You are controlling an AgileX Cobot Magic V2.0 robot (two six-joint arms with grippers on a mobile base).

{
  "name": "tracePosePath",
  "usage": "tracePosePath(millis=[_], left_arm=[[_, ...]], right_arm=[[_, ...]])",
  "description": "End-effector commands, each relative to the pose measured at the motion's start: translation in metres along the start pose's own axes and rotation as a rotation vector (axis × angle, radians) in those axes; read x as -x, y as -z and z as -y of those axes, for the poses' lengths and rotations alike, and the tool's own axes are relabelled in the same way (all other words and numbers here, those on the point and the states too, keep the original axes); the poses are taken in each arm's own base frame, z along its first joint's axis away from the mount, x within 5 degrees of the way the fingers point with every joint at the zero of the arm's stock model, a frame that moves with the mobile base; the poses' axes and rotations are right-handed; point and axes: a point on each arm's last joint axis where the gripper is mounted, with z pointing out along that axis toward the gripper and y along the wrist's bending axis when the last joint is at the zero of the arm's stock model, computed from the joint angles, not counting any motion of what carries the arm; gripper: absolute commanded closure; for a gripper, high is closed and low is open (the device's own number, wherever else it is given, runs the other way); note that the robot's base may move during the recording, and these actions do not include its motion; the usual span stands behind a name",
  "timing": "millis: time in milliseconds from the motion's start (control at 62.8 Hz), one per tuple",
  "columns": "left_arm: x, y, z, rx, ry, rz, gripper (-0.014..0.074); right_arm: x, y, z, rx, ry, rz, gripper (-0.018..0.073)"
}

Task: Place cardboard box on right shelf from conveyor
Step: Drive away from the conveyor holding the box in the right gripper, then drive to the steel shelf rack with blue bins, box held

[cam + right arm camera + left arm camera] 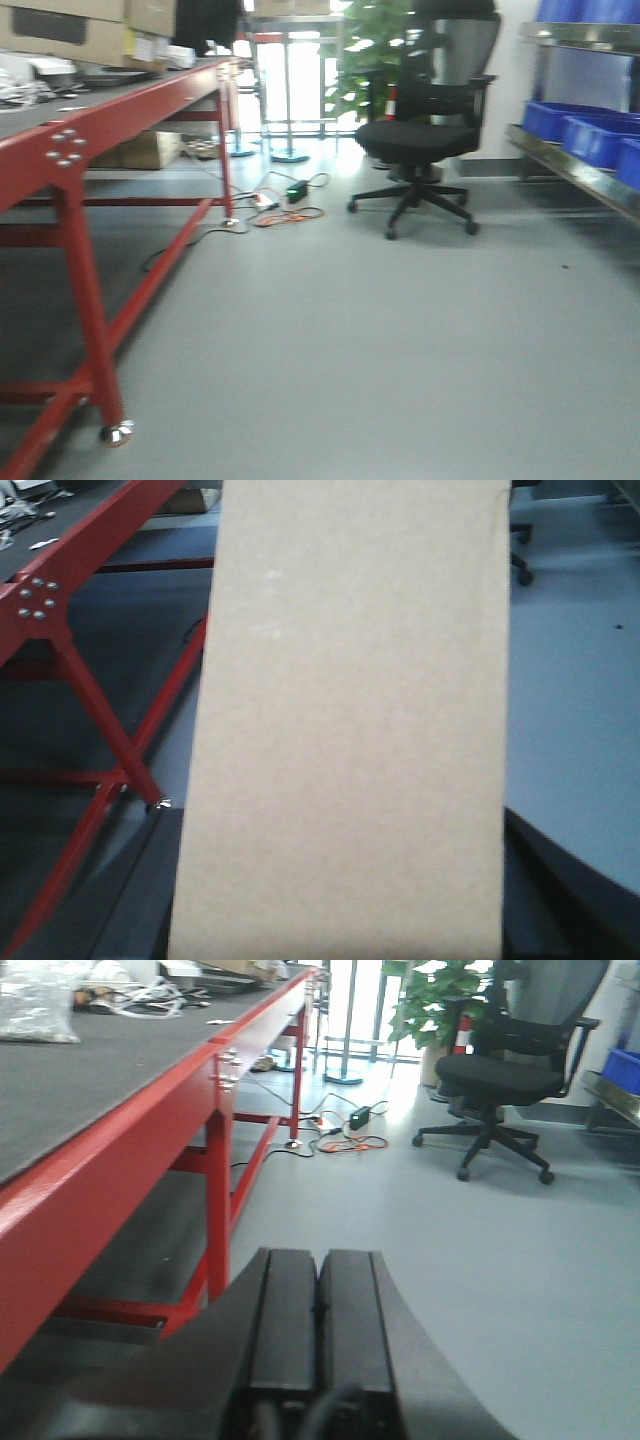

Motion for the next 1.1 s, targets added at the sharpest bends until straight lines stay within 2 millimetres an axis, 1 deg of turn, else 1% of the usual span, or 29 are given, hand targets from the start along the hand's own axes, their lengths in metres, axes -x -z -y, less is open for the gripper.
tracePosePath(millis=[0,1082], left_arm=[[0.0093,0.0015,-0.0008,0.014,0.01,0.1,0.0715],[0.0093,0.0015,-0.0007,0.012,0.01,0.1,0.0715]], right_arm=[[0.0152,0.0051,-0.0025,0.02,0.026,0.111,0.0323],[0.0152,0.0051,-0.0025,0.02,0.026,0.111,0.0323]])
